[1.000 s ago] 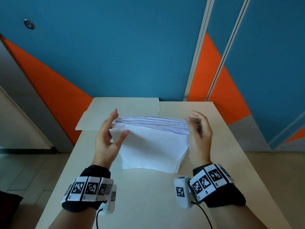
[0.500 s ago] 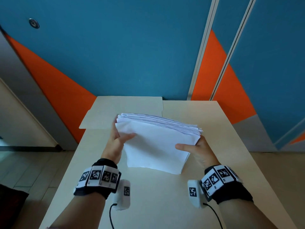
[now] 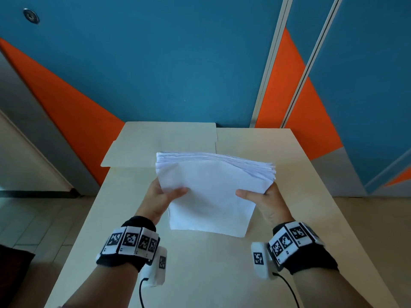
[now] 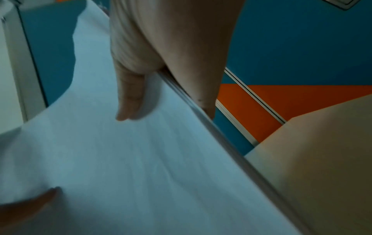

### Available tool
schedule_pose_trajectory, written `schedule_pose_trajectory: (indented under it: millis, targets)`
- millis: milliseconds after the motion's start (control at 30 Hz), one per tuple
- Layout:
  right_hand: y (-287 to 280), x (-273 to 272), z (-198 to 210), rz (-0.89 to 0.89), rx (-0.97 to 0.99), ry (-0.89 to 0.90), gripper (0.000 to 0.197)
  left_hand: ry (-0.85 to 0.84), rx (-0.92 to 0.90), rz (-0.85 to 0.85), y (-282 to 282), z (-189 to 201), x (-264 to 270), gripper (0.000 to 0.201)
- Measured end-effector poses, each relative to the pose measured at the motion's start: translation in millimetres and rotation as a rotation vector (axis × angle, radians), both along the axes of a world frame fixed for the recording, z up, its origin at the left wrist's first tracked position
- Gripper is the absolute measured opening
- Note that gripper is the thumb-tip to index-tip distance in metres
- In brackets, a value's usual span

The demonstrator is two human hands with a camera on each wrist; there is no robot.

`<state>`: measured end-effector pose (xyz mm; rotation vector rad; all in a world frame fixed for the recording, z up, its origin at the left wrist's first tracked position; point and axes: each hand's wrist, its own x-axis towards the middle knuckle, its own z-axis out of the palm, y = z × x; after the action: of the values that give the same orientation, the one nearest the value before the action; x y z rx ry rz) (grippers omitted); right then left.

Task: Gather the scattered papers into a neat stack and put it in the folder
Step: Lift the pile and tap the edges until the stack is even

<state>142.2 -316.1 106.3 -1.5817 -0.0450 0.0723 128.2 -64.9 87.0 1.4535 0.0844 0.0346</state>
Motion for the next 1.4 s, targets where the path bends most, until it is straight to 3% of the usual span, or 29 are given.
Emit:
schedule_pose_trajectory:
  millis: [67, 100, 167, 300, 467, 600, 700, 867, 967, 1100, 1167, 1267, 1400]
  targets:
    - [0.2, 0.5, 5.5, -0.003, 0.028, -0.033, 0.039, -0.041, 0.002, 0.007, -2.0, 7.1, -0.3, 0.037]
    - [0.0, 0.6, 8.2, -0.001, 0.056, -0.043, 0.041, -0.056, -0.005, 0.009, -0.9, 8.5, -0.4, 0.035]
    - [-0.4, -0.9, 8.1, 0.028, 0.076, -0.044, 0.047, -0.058, -0.012, -0.016, 3.5, 4.6, -3.2, 0.042]
    - [-1.4, -10.3, -15.3, 0.060, -0.014, 0.103, 0.054, 0.086, -0.022, -0.103, 3.5, -18.7, -13.4, 0.081]
    - [0.7, -9.2, -16.3, -0.046, -0.043, 0.131, 0.040, 0.078, 0.003, -0.049, 0.3, -15.4, -8.3, 0.065]
    - [1.3, -14.8, -21.3, 0.015, -0.076, 0.236, 0.044, 0.115, 0.047, -0.097, 0.1, -21.1, -12.3, 0.078]
    - [2.9, -13.7, -25.1, -0.035, -0.073, 0.245, 0.042, 0.121, 0.074, -0.065, -1.3, -22.9, -9.7, 0.061]
    - [4.2, -10.0, -18.0, 0.034, -0.047, 0.194, 0.044, 0.113, 0.032, -0.058, 1.1, -20.9, -8.1, 0.077]
    - [0.4, -10.6, -5.5, 0.039, -0.005, 0.121, 0.045, 0.034, 0.050, 0.021, 1.5, -10.1, -11.4, 0.074]
    - [-1.9, -7.6, 17.6, -0.019, 0.170, -0.106, 0.070, -0.259, 0.093, 0.219, 3.1, 17.3, -19.4, 0.095]
    - [2.5, -6.6, 27.0, -0.076, 0.217, -0.191, 0.069, -0.431, 0.258, 0.259, -0.5, 31.3, -24.6, 0.095]
    - [14.9, -8.7, 38.5, -0.204, 0.174, -0.254, 0.049, -0.570, 0.680, 0.274, -4.1, 39.7, -23.1, 0.083]
    - [29.4, -2.8, 44.2, -0.352, 0.110, -0.309, 0.025, -0.576, 0.916, 0.212, -3.7, 43.1, -17.5, 0.059]
